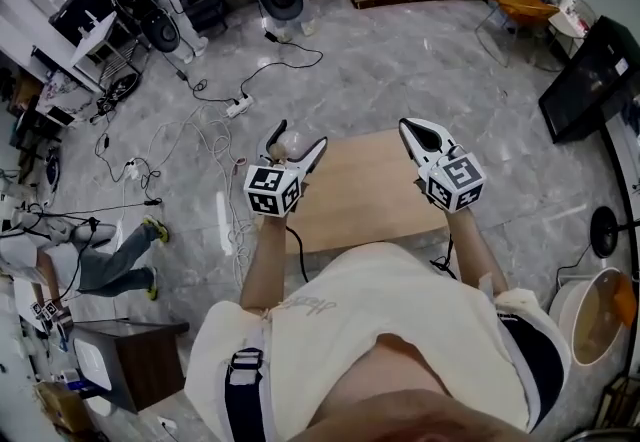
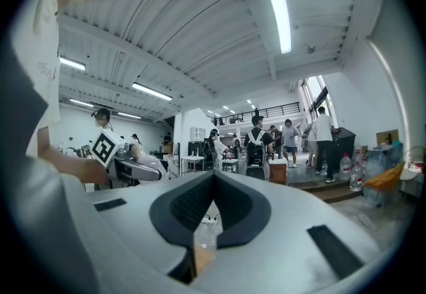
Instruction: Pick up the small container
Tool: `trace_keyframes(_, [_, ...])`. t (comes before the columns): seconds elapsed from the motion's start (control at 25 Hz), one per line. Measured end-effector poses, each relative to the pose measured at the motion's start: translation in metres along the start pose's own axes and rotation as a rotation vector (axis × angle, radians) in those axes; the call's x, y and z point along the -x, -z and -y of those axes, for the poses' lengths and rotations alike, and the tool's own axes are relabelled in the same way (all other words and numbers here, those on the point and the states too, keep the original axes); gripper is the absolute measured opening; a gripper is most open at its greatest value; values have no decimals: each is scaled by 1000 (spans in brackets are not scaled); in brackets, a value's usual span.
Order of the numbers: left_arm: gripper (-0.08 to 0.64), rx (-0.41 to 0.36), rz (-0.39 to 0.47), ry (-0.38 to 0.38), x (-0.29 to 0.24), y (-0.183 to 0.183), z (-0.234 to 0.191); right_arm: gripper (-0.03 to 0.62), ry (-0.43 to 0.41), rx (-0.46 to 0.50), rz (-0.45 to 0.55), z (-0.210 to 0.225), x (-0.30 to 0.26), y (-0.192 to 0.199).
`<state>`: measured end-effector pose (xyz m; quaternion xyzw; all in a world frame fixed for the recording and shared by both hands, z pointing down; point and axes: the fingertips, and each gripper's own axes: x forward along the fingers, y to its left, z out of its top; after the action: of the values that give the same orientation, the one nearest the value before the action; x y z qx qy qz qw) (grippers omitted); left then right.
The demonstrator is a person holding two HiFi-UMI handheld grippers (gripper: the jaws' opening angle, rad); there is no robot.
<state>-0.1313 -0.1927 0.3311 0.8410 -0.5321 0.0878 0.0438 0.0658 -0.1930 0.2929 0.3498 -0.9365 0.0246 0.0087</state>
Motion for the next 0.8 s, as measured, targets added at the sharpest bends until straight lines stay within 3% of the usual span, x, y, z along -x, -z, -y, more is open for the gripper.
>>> trace_keyframes(0.8, [422,22,1,-2,-7,0,-30,0,-5,-13,-23,-7,-28,3])
